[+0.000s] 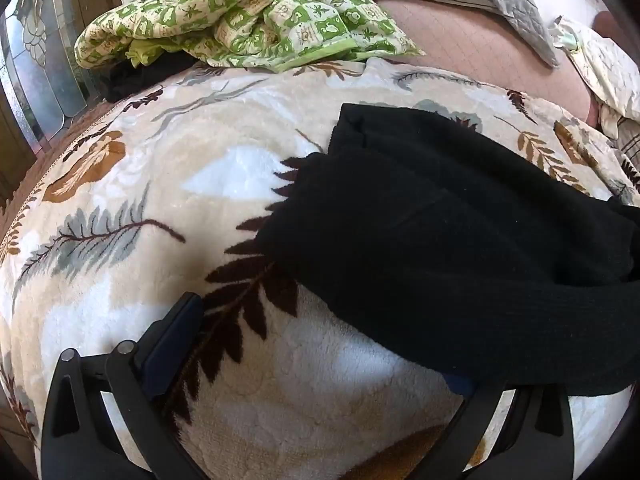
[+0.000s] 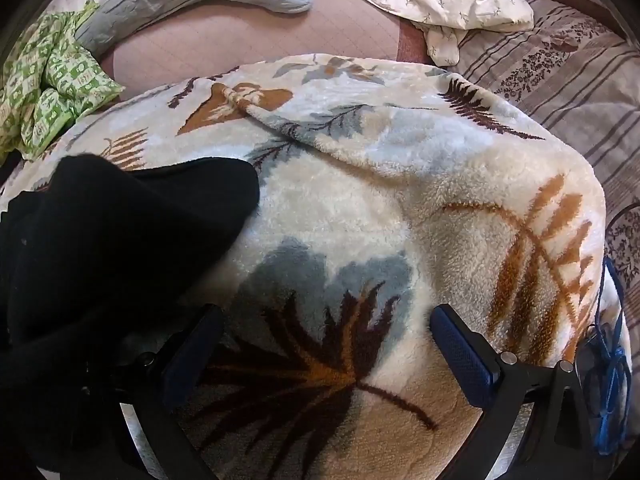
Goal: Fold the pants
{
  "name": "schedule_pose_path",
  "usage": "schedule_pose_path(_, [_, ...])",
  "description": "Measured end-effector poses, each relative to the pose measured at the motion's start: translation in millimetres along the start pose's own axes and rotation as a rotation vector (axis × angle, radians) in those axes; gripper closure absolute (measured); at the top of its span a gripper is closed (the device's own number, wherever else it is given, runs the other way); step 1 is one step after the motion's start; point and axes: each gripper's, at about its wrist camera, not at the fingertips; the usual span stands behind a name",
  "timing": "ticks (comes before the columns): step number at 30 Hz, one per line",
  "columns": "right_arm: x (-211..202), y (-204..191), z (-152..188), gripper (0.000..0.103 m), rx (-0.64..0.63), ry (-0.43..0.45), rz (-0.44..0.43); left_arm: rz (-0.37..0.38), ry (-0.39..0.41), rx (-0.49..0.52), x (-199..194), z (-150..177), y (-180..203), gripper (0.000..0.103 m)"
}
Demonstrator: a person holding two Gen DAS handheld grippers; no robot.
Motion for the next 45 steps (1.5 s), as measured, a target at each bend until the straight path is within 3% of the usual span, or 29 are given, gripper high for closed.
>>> schedule_pose_path(19, [0,4,-3,0.001,-0.006,-0.024,-0.009,-0.008,-0.023,0.019,-15,0,6,0.000])
schedule_pose_path(24, [-45,7,11,0.000,0.069,0.056,0.048,0.047,0.074,-0.001,-57,-3,4,0.000])
schedule_pose_path(29, [-101,-6,18,0.000,-0.009,0.149,0.052,0.082,0.133,-0.006,-86,-5,3,0.000])
schedule_pose_path(31, [-121,-12,24,0.000,0.004,0.222,-0.001,0.093,0.152,-0.001,-93,-5,5,0.000])
schedule_pose_path(34, [-132,-24,38,0.000,0.001,0.257,-0.088,0.102,0.168,0.006,-97,-5,9,0.000])
schedule_pose_path(38, [-128,-44,40,0.000,-0.020,0.192,-0.142,0.113,0.181,0.018,-101,-1,16,0.000])
schedule_pose_path(45, [-126,-61,37,0.000,-0.009,0.218,-0.220,0.112,0.177,0.030,-97,3,25,0.000])
Point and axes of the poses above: each gripper's, at about its wrist camera, not at the fingertips, and x roughly the way its jaws point, y to its right, z to its underside, and after that the axes turned 3 degrees about -y, right-handed
